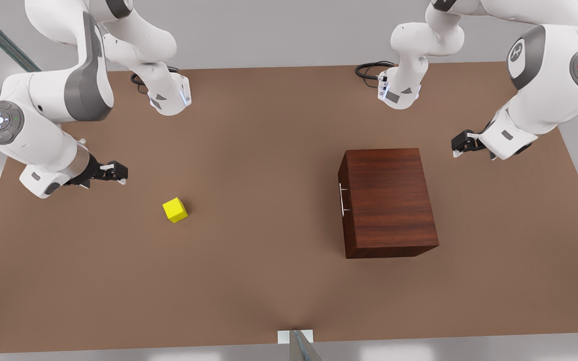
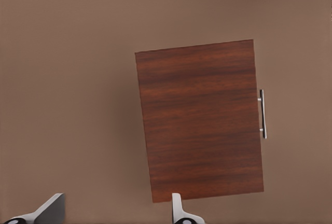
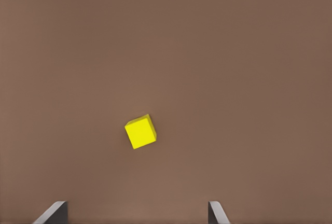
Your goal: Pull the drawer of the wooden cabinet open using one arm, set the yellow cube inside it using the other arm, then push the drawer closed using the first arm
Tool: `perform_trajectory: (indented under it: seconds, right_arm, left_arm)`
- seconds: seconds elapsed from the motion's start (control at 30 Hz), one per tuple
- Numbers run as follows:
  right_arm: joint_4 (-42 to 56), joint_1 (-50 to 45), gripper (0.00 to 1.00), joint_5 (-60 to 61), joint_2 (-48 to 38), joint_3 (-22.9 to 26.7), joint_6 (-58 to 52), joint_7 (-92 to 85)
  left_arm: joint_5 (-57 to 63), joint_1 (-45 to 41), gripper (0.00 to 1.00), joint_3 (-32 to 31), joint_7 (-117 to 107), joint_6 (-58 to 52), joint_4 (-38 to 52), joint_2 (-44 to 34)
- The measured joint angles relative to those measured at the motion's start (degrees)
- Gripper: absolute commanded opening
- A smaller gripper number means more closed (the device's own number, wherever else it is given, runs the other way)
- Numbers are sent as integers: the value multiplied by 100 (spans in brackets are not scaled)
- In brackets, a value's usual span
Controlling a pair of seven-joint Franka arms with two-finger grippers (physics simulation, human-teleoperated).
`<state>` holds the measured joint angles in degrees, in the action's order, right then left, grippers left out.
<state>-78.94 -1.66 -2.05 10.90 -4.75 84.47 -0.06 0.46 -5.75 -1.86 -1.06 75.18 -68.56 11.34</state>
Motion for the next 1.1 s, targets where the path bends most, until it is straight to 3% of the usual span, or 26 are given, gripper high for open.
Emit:
perform_trajectory:
  seconds: [0.1,0.23,0.47,0.67,0.73,0.8,1.1]
  right_arm:
    - [-8,-24,100,2,30,-40,19,-11]
    - [-335,47,100,31,148,-59,156,-55]
    - [-2601,28,100,96,175,-401,1868,-216]
    - [-2923,217,100,72,714,-411,3150,-533]
    - [-2927,215,100,42,867,-412,3418,-680]
    - [-2933,149,100,-103,1027,-426,3606,-821]
    - [-3182,106,100,-652,1468,-535,4043,-1277]
  left_arm:
    - [15,-218,100,-9,-46,30,27,217]
    - [43,-1765,100,-16,-539,242,85,1078]
    - [698,-3141,100,-17,-1696,1036,226,2293]
    - [1089,-3371,99,-8,-2677,1564,177,2786]
    - [1252,-3376,82,-8,-2944,1651,168,2894]
    - [1414,-3375,79,-8,-3181,1708,166,2975]
    - [1783,-3243,74,27,-3864,1707,89,3049]
